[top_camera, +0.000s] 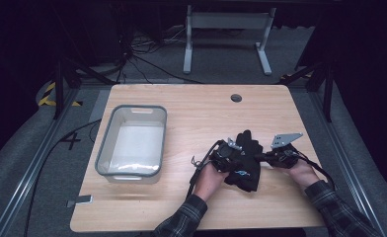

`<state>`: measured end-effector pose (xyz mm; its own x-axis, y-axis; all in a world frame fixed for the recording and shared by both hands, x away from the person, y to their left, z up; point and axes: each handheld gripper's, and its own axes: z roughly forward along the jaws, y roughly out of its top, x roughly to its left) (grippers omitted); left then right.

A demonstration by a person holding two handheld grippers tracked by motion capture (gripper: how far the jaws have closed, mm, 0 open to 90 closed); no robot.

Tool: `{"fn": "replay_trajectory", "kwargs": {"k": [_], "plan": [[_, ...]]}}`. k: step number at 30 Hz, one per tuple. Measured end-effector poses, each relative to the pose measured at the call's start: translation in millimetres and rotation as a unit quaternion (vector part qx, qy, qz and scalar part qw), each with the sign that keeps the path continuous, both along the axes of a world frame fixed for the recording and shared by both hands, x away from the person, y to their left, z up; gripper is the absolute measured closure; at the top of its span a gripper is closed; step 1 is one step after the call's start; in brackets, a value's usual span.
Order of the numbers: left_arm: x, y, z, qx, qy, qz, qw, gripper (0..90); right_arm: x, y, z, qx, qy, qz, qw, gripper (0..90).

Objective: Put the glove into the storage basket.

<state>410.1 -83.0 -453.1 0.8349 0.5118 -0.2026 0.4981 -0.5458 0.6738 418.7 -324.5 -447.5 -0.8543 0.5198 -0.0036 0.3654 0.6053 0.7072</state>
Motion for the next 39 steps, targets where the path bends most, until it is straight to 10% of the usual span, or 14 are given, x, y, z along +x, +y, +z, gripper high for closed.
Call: {"fn": "replay_trajectory", "kwargs": {"k": [14, 22, 39], "plan": [[-15.5, 10.5, 21.2, -0.017, 0.001, -0.007, 0.9998, 89.4, 34.8, -26.6, 13.1, 0.019, -0.025, -0.061, 0.9977, 89.8], [-24.5, 15.4, 7.7, -0.002, 0.026, -0.014, 0.9996, 89.4, 54.1, -20.5, -2.0, 0.006, -0.012, -0.061, 0.998, 89.8], [-20.4, 36.4, 5.4, 0.035, 0.02, 0.011, 0.9991, 89.5, 31.9, -18.8, -6.6, -0.014, 0.004, -0.028, 0.9995, 89.8]]}}
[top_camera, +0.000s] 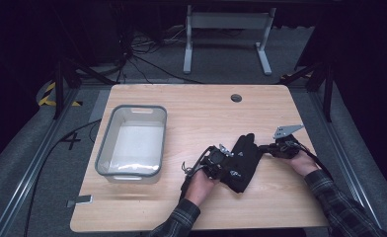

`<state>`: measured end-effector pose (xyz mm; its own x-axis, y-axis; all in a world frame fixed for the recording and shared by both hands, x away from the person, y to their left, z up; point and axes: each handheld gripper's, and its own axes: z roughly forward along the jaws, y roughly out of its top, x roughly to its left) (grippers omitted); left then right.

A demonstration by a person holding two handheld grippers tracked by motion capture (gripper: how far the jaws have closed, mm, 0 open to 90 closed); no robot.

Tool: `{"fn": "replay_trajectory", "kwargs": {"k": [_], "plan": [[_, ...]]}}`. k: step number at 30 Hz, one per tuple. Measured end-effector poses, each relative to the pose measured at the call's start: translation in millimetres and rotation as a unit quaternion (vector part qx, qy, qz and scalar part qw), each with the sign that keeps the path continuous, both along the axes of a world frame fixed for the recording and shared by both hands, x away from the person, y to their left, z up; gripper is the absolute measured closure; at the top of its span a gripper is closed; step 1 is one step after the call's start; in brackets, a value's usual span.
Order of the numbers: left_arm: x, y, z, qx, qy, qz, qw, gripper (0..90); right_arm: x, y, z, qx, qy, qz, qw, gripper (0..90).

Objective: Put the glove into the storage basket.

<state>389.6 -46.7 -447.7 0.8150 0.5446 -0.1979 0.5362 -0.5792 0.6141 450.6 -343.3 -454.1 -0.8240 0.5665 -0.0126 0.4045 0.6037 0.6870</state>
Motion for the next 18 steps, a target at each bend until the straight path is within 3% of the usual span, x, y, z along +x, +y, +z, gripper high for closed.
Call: {"fn": "replay_trajectory", "kwargs": {"k": [9, 14, 16, 18], "plan": [[1.7, 33.0, 1.3, 0.011, -0.003, 0.019, 0.9998, 89.4, -34.0, 12.0, -0.5, 0.002, 0.012, 0.04, 0.9991, 89.8], [1.3, 36.2, 6.2, 0.003, -0.005, 0.019, 0.9998, 88.8, -39.7, 6.3, 5.2, 0.018, 0.005, 0.03, 0.9994, 89.6], [1.0, 36.0, 8.3, 0.0, -0.005, 0.017, 0.9998, 84.5, -41.9, 2.7, 7.4, 0.023, 0.003, 0.026, 0.9994, 89.0], [0.8, 35.2, 13.4, -0.01, -0.011, 0.017, 0.9997, 82.1, -47.1, -4.0, 10.2, 0.029, -0.002, 0.019, 0.9994, 83.0]]}}
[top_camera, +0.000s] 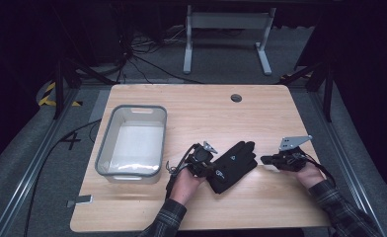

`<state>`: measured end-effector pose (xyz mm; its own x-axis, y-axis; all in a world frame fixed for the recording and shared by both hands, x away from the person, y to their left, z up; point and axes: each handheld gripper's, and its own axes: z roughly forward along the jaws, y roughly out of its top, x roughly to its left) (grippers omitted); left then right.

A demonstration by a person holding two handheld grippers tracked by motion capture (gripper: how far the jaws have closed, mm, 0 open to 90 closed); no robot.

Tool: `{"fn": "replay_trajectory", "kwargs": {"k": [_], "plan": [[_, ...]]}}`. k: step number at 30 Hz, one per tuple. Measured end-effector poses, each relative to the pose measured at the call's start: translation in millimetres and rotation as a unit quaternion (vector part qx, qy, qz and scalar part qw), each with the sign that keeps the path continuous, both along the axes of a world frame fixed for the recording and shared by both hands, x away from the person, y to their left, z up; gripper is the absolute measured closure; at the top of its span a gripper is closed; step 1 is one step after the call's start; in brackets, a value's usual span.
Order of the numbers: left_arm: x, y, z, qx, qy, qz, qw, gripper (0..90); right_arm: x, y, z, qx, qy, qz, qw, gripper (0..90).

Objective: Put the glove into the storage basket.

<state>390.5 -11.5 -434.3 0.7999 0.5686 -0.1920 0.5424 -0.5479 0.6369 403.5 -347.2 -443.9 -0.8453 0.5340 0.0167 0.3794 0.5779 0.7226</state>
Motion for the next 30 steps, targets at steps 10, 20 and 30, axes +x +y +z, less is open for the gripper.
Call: {"fn": "replay_trajectory", "kwargs": {"k": [10, 20, 30], "plan": [[9.7, -19.5, 11.8, 0.002, -0.016, -0.023, 0.9996, 41.6, -23.5, -31.0, -9.1, -0.004, 0.009, -0.053, 0.9985, 42.3], [22.9, -46.0, 4.2, 0.021, -0.028, -0.056, 0.9978, 15.5, -35.3, -48.0, -19.8, -0.004, -0.006, -0.081, 0.9967, 18.5], [32.4, -59.1, -20.9, 0.04, -0.012, -0.065, 0.997, 9.0, -36.7, -49.5, -22.7, -0.007, -0.019, -0.076, 0.9969, 15.5]]}}
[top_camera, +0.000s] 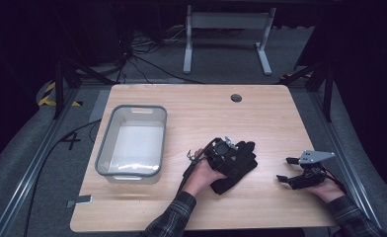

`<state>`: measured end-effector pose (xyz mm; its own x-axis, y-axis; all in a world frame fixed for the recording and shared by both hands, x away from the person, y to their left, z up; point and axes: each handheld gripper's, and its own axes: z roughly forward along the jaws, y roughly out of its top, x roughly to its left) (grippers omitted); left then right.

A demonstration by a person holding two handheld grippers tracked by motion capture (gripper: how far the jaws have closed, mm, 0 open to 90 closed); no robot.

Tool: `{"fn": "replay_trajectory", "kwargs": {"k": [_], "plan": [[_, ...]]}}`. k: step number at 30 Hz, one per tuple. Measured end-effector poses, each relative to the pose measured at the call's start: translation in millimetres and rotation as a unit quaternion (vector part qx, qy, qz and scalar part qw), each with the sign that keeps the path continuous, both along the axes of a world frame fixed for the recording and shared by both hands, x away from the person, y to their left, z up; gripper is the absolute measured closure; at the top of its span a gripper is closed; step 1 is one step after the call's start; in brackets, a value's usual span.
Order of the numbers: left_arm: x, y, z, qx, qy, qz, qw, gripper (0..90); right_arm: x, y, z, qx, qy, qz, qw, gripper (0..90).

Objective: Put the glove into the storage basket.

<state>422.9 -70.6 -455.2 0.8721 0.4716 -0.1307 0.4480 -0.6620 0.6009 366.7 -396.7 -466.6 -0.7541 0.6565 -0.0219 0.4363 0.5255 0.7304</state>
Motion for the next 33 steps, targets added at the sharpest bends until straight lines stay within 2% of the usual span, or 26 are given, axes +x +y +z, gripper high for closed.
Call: {"fn": "replay_trajectory", "kwargs": {"k": [5, 8, 9, 10, 11, 12, 15, 18, 19, 24, 26, 28, 31, 32, 33], "plan": [[-2.3, 0.8, 0.4, 0.004, -0.007, -0.015, 0.9999, 17.3, 0.1, 0.0, 0.0, 0.0, 0.0, 0.001, 1.0, 15.4], [-3.4, 1.5, 2.0, 0.003, -0.005, -0.027, 0.9996, 27.6, 0.1, 0.0, 0.0, -0.001, 0.0, 0.001, 1.0, 15.4], [-4.4, 1.7, 2.7, -0.006, 0.0, -0.035, 0.9994, 33.9, 0.1, 0.0, 0.0, -0.001, 0.0, 0.001, 1.0, 15.4], [-4.4, 2.0, 3.1, -0.009, 0.003, -0.042, 0.9991, 43.7, 0.1, 0.0, -0.1, -0.001, 0.0, 0.001, 1.0, 15.4], [-4.4, 2.0, 3.1, -0.009, 0.003, -0.042, 0.9991, 49.5, 0.1, 0.0, 0.0, -0.001, 0.0, 0.001, 1.0, 15.4], [-3.8, 2.4, 4.1, -0.013, 0.019, -0.049, 0.9985, 58.1, 0.1, 0.0, 0.0, -0.001, 0.0, 0.001, 1.0, 15.4], [-2.6, 3.4, 5.7, -0.021, 0.032, -0.044, 0.9983, 65.4, 0.1, 0.0, 0.0, -0.001, 0.0, 0.001, 1.0, 15.4], [-2.9, 3.9, 8.8, -0.019, 0.032, -0.04, 0.9985, 67.6, 0.2, 0.0, 0.0, -0.001, 0.0, 0.001, 1.0, 15.3], [-3.5, 5.7, 14.2, -0.019, 0.029, -0.039, 0.9986, 67.9, 0.2, 0.0, 0.0, -0.001, 0.0, 0.001, 1.0, 15.3], [-6.7, 12.0, 27.9, -0.032, 0.021, -0.024, 0.999, 68.0, 0.2, 0.0, 0.0, -0.001, 0.0, 0.002, 1.0, 15.2], [-7.1, 17.5, 38.7, -0.037, 0.023, -0.018, 0.9989, 68.0, 0.2, 0.0, 0.0, -0.001, 0.0, 0.002, 1.0, 15.2], [-7.3, 18.6, 41.4, -0.037, 0.021, -0.016, 0.999, 68.0, 0.2, 0.0, 0.0, -0.001, 0.0, 0.002, 1.0, 15.3], [-7.1, 26.1, 56.0, -0.047, 0.018, -0.007, 0.9987, 67.9, 0.3, 0.0, 0.0, -0.001, 0.0, 0.002, 1.0, 15.2], [-7.1, 26.1, 56.0, -0.047, 0.018, -0.007, 0.9987, 67.9, 0.3, 0.0, 0.0, -0.001, 0.0, 0.002, 1.0, 15.2], [-6.8, 31.0, 63.7, -0.048, 0.013, -0.001, 0.9988, 67.8, 0.2, 0.0, 0.0, -0.001, 0.0, 0.002, 1.0, 15.2]]}}
